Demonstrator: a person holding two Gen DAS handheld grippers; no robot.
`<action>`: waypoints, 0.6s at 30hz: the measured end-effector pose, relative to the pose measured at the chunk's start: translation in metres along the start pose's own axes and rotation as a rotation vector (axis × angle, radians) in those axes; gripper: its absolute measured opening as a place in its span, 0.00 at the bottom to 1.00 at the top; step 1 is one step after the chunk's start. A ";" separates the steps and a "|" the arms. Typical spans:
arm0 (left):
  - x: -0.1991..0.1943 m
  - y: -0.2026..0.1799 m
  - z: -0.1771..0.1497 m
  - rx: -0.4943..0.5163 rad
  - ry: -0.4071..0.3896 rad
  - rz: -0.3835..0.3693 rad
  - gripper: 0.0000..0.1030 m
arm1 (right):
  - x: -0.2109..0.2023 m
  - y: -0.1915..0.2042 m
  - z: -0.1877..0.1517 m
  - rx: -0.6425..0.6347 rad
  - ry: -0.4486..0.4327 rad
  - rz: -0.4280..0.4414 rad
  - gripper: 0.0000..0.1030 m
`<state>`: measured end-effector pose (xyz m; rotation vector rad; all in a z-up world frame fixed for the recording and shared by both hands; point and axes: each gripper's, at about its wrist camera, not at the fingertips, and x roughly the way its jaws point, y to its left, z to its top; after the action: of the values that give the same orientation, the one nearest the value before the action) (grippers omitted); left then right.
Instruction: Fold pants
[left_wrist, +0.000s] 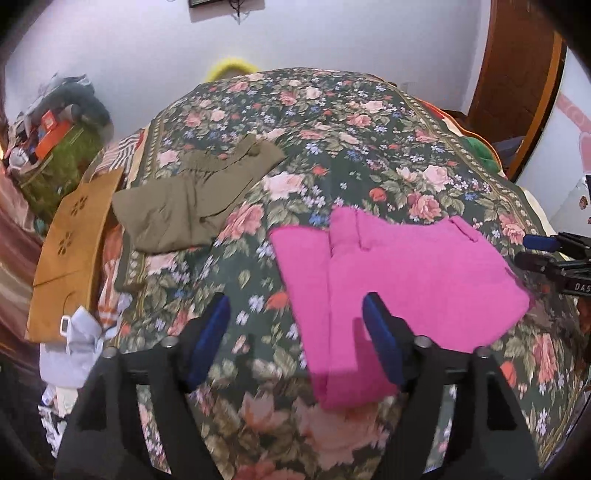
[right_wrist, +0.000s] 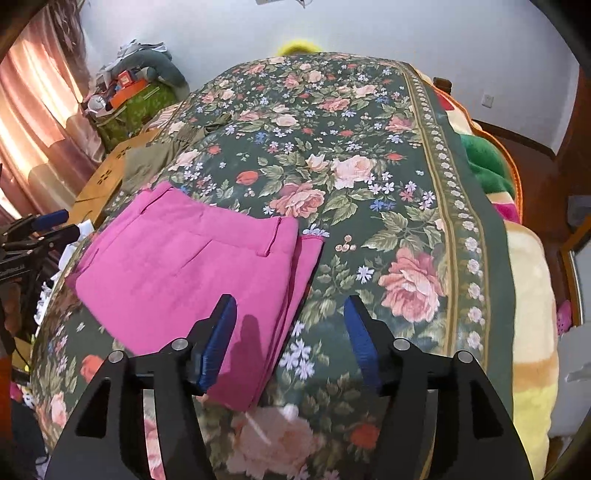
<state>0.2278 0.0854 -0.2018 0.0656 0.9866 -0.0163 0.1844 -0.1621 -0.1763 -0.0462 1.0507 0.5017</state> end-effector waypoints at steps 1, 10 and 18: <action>0.006 -0.002 0.004 0.004 0.010 -0.005 0.75 | 0.004 -0.001 0.001 0.003 0.010 0.005 0.56; 0.056 -0.001 0.020 -0.025 0.102 -0.042 0.75 | 0.037 -0.010 0.011 0.038 0.089 0.054 0.56; 0.076 -0.005 0.015 -0.038 0.135 -0.089 0.75 | 0.054 -0.014 0.016 0.102 0.122 0.142 0.56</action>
<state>0.2825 0.0809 -0.2574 -0.0121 1.1242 -0.0753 0.2243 -0.1500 -0.2160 0.0895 1.2034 0.5786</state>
